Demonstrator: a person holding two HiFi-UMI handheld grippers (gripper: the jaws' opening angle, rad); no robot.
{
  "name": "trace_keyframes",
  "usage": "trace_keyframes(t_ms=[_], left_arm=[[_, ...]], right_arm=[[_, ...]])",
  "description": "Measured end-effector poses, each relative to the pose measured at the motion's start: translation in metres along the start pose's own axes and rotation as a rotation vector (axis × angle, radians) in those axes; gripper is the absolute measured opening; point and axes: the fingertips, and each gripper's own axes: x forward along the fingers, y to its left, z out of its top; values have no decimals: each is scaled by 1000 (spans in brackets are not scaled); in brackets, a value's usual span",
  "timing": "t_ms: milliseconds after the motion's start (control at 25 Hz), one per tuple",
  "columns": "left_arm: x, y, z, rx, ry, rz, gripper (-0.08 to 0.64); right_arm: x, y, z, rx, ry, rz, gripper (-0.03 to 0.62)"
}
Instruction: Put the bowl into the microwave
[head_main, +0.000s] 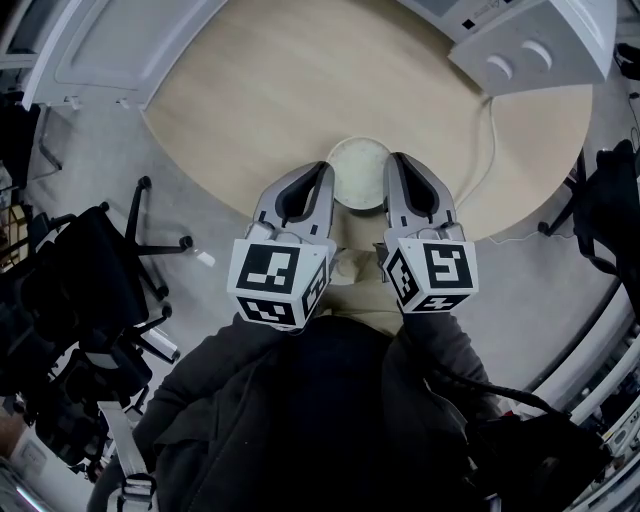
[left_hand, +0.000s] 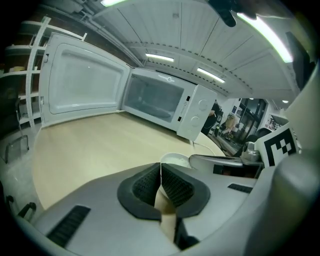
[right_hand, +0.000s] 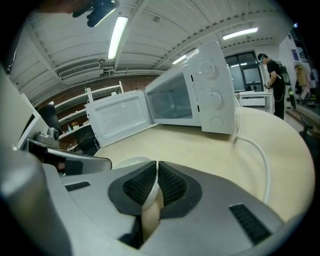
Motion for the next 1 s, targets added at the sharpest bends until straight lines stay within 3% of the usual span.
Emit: trace_keyframes(t_ms=[120, 320, 440, 640, 1000], left_arm=[[4, -2, 0, 38, 0, 4, 17], [9, 0, 2, 29, 27, 19, 21], [12, 2, 4, 45, -8, 23, 26], [16, 10, 7, -67, -3, -12, 17], [4, 3, 44, -37, -12, -24, 15]], right_arm=[[1, -2, 1, -9, -2, 0, 18], [3, 0, 2, -3, 7, 15, 18], [5, 0, 3, -3, 4, 19, 18], [6, 1, 10, 0, -24, 13, 18], [-1, 5, 40, 18, -36, -17, 18]])
